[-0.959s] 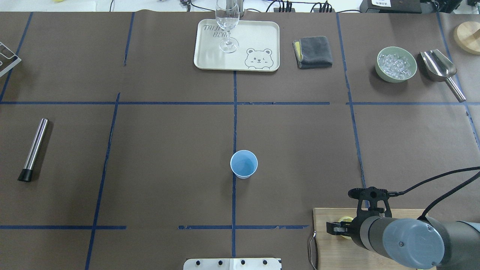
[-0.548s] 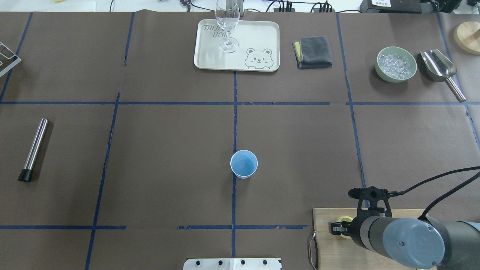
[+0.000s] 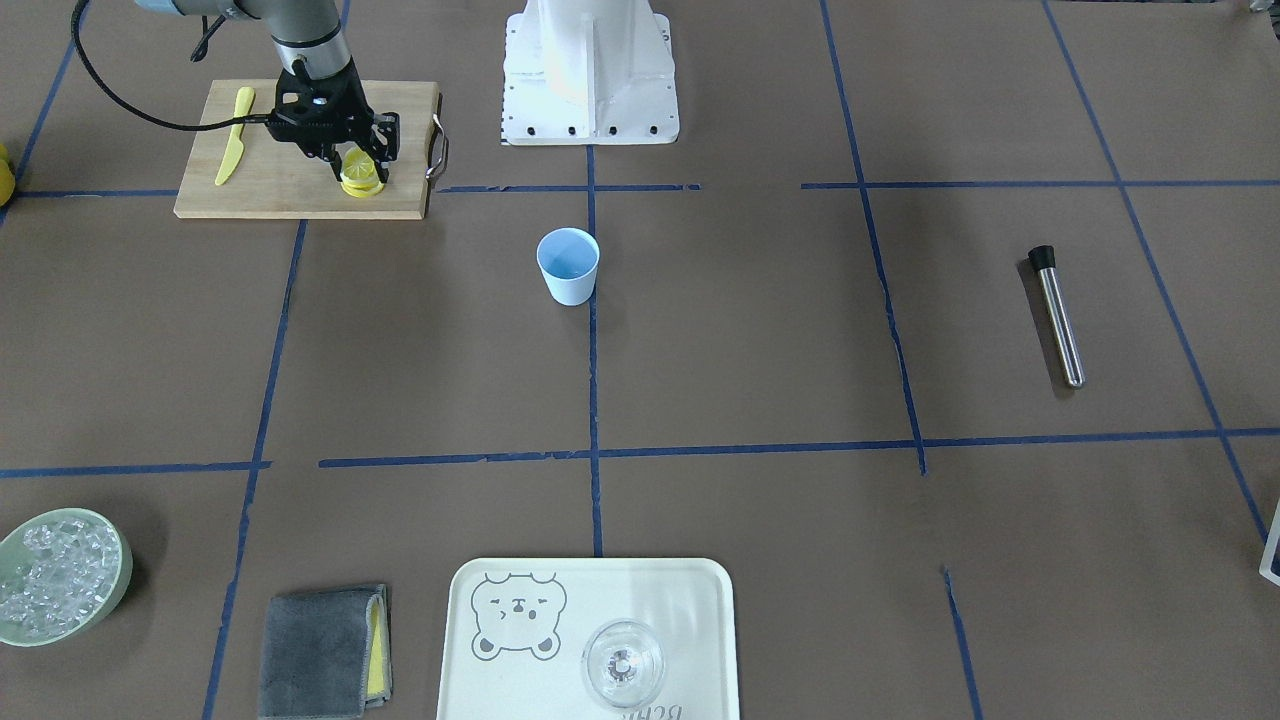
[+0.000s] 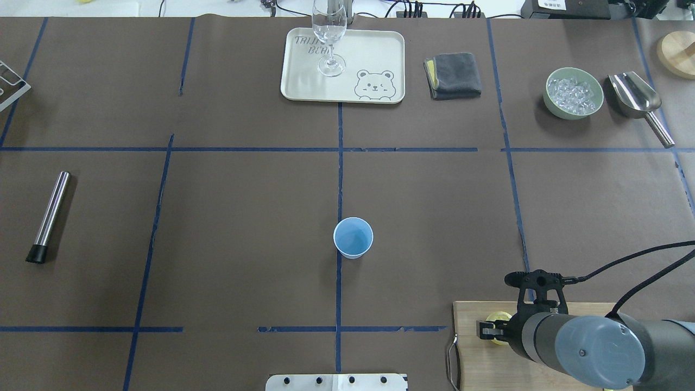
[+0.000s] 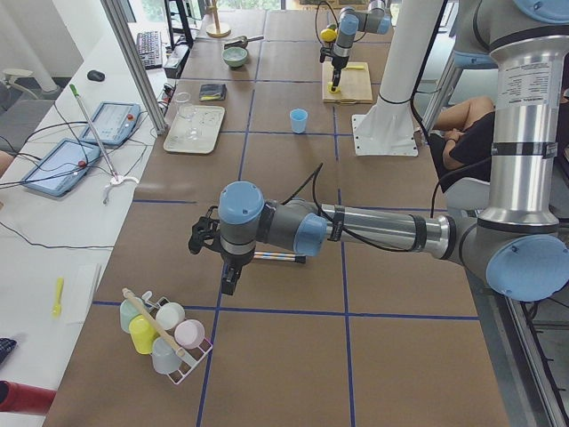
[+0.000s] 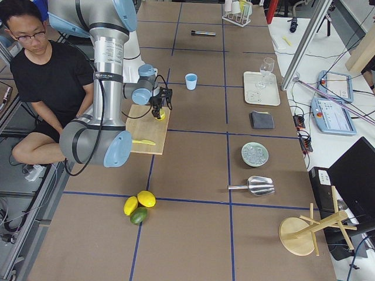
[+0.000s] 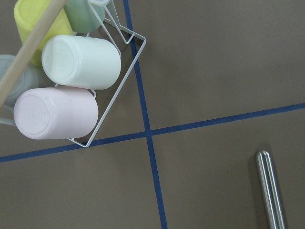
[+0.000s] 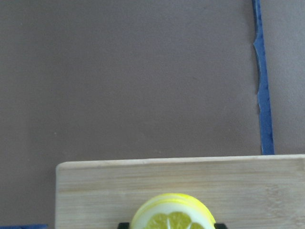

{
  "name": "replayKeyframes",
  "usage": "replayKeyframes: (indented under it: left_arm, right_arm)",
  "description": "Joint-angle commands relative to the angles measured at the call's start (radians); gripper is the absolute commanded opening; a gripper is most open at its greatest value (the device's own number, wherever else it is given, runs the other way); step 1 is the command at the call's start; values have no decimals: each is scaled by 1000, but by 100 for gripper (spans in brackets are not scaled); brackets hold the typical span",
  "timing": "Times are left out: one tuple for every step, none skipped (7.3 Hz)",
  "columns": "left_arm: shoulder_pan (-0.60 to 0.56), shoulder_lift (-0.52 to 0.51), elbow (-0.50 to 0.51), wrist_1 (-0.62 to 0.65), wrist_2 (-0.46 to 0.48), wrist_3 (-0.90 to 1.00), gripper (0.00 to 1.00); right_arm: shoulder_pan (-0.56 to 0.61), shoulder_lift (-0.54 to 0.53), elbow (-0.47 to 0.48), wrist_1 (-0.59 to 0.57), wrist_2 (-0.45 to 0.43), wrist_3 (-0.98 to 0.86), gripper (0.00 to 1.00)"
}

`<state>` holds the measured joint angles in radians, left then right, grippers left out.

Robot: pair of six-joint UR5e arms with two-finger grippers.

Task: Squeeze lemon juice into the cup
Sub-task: 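Lower the right gripper and grasp the lemon slice, then lift the lemon slice with the right gripper and carry it over the blue cup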

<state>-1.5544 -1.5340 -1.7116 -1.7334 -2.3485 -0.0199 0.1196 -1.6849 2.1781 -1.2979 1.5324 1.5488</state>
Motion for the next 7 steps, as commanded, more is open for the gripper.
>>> replayKeyframes:
  left_arm:
    - [1,0,1,0,0,0,100]
    - [1,0,1,0,0,0,100]
    - [1,0,1,0,0,0,100]
    - [1,0,1,0,1,0,100]
    - [1,0,1,0,2,0,100]
    - [1,0,1,0,2,0,100]
    - [1,0,1,0,2,0,100]
  right_arm:
    - [2,-6,18,-4,0,1,24]
    - [3,-10,29,-9,2,1,25]
    - [3,-28,49,-9,5,1,27]
    - [3,-45,80,-9,8,1,28]
    - [6,-56,113,-15,21,1,29]
    - [9,-56,155,-44,26,1,29]
    - [29,-46,188,-90,46,1,30]
